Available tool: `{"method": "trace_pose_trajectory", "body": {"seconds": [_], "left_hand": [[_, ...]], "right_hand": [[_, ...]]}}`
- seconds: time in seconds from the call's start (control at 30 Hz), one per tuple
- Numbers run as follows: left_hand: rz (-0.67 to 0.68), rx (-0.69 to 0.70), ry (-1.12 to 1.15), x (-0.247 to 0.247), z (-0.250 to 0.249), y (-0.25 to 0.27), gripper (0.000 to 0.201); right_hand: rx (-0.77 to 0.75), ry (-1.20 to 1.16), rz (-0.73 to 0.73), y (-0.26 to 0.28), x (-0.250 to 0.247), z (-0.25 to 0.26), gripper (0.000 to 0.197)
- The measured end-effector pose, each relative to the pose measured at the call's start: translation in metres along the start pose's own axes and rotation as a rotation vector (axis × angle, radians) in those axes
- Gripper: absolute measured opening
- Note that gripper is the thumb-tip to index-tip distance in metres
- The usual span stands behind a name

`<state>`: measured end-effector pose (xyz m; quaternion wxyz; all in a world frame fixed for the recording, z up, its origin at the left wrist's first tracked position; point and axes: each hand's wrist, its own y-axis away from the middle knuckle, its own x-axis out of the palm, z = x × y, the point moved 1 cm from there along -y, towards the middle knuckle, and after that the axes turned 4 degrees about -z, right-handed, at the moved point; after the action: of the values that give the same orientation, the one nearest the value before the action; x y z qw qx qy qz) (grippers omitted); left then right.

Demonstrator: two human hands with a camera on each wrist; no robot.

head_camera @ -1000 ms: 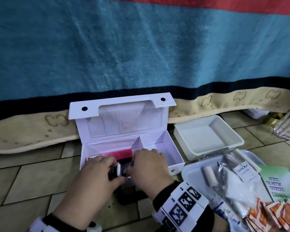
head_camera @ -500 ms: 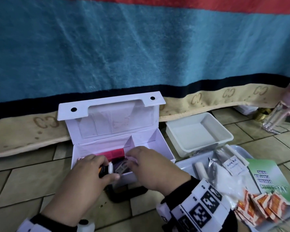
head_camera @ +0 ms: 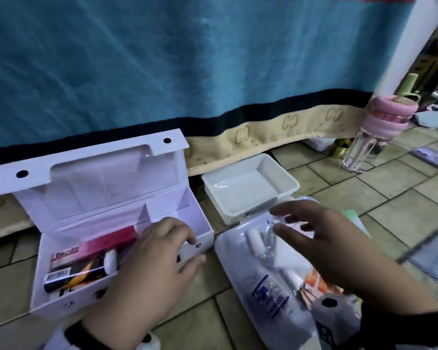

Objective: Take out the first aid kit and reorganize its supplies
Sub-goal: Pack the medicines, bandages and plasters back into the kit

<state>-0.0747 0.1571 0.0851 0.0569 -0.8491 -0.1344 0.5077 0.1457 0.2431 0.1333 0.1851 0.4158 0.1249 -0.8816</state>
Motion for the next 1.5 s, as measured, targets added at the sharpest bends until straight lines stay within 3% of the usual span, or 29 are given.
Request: {"method": "trace_pose_trajectory", "body": {"seconds": [0.2,0.3,0.47,0.57,0.83,1.1,1.33,1.5], "left_hand": [[0.211,0.067,-0.137,0.035,-0.029,-0.002,0.044],[0.23,0.114,-0.097,0.043,-0.04,-0.001,0.037],[0.329,0.145,-0.161,0.057,-0.057,0.0,0.056],[0.361,0.121,-0.191,0.064,-0.063,0.001,0.066],[0.385,0.094,-0.145,0.072,-0.069,0.001,0.071],[0.416,0.095,-0.15,0.075,-0.06,-0.003,0.056],[0.344,0.06,-0.223,0.072,-0.053,-0.007,0.034],[0.296,0.12,-0.166,0.068,-0.06,-0.006,0.046]], "right_hand": [[0.269,0.177,-0.11,0.033,-0.02,-0.07,0.03],[0.422,0.269,-0.085,0.047,-0.019,-0.094,0.042],[0.505,0.263,-0.046,0.055,-0.005,-0.11,0.049],[0.479,0.229,-0.04,0.051,0.005,-0.113,0.044],[0.385,0.188,-0.018,0.042,0.018,-0.11,0.04],[0.288,0.155,-0.005,0.027,0.039,-0.101,0.041],[0.254,0.129,-0.04,0.024,0.046,-0.1,0.036],[0.226,0.132,-0.033,0.025,0.045,-0.102,0.036]]}}
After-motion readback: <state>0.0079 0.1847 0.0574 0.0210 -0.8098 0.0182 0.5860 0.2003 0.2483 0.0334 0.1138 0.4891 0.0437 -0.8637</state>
